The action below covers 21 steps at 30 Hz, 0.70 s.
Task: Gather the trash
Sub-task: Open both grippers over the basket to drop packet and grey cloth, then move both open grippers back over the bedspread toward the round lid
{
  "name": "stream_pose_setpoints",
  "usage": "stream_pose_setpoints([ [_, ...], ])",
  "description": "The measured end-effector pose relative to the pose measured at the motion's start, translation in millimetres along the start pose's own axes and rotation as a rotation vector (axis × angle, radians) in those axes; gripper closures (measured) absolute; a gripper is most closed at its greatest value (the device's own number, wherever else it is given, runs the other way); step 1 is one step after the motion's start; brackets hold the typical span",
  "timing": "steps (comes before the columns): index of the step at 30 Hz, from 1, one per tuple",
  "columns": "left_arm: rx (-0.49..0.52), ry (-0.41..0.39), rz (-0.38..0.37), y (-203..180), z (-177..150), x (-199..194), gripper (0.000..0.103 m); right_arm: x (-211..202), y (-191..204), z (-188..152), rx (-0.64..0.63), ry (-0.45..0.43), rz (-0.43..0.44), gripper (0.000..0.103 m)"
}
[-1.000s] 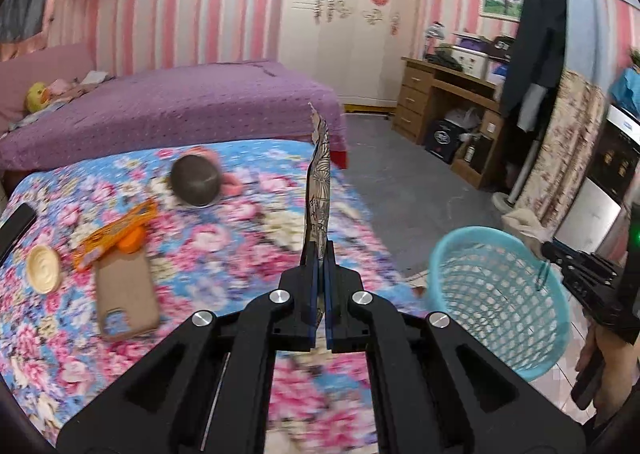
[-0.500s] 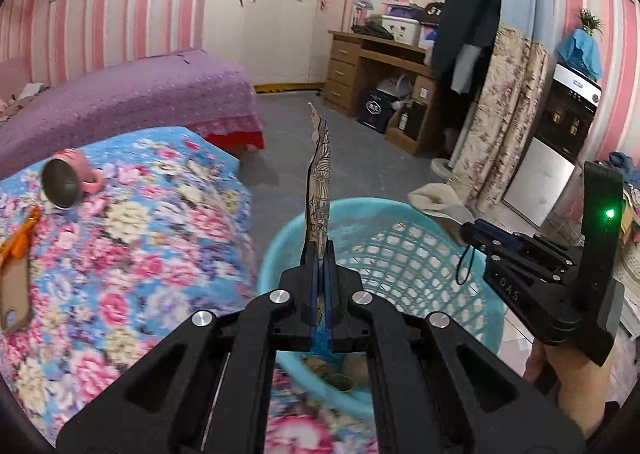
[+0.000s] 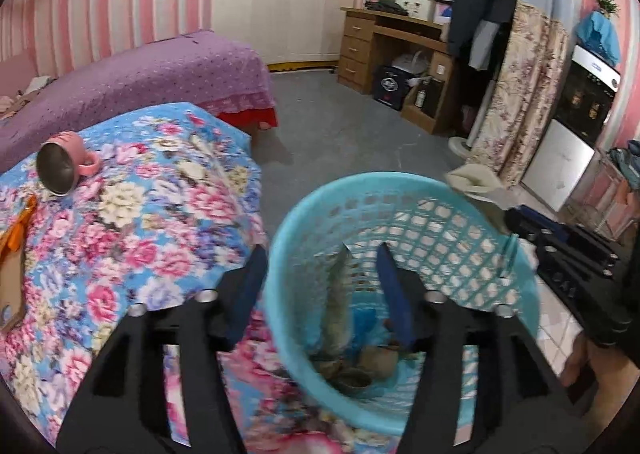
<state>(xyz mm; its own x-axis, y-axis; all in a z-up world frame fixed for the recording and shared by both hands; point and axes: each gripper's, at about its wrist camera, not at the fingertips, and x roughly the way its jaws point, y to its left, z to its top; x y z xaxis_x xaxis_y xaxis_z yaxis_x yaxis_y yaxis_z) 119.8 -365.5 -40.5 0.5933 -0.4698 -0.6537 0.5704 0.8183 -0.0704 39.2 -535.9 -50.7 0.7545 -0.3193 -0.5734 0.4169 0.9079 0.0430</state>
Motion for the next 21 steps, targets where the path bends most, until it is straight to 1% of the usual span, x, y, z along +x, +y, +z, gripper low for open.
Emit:
stream_pose_setpoints([
  [1,-0.005,-0.006,0.026,7,0,0,0.032,0,0,0,0.001,0.0,0.003,0.088],
  [2,-0.008,-0.011,0.04,12,1,-2,0.03,0,1,-1,0.003,0.001,0.006,0.088],
  [4,-0.012,-0.02,0.063,23,2,-4,0.022,3,3,-4,0.005,0.007,0.007,0.088],
  [6,-0.021,-0.036,0.108,37,3,-9,0.016,4,7,-5,0.006,0.005,0.007,0.088],
  [12,-0.06,-0.055,0.153,73,3,-22,0.012,3,12,-4,0.016,-0.019,-0.008,0.084],
  [13,-0.067,-0.06,0.163,80,3,-26,0.012,3,13,-4,0.018,-0.021,-0.009,0.077],
  [14,-0.072,-0.061,0.17,84,2,-28,0.012,3,14,-5,0.02,-0.025,-0.008,0.062],
  [15,-0.078,-0.062,0.176,89,2,-30,0.011,3,15,-5,0.021,-0.028,-0.013,0.053],
  [16,-0.087,-0.064,0.183,95,1,-33,0.011,1,17,-5,0.02,-0.038,-0.023,0.038],
  [17,-0.094,-0.065,0.186,98,1,-34,0.011,-1,18,-5,0.019,-0.047,-0.033,0.03],
  [19,-0.104,-0.069,0.19,106,-1,-39,0.011,-4,21,-2,0.018,-0.059,-0.054,0.025],
  [20,-0.106,-0.071,0.199,111,-1,-42,0.011,-5,23,0,0.018,-0.06,-0.063,0.018],
  [21,-0.105,-0.073,0.206,113,-2,-44,0.011,-6,25,2,0.018,-0.061,-0.073,0.014],
])
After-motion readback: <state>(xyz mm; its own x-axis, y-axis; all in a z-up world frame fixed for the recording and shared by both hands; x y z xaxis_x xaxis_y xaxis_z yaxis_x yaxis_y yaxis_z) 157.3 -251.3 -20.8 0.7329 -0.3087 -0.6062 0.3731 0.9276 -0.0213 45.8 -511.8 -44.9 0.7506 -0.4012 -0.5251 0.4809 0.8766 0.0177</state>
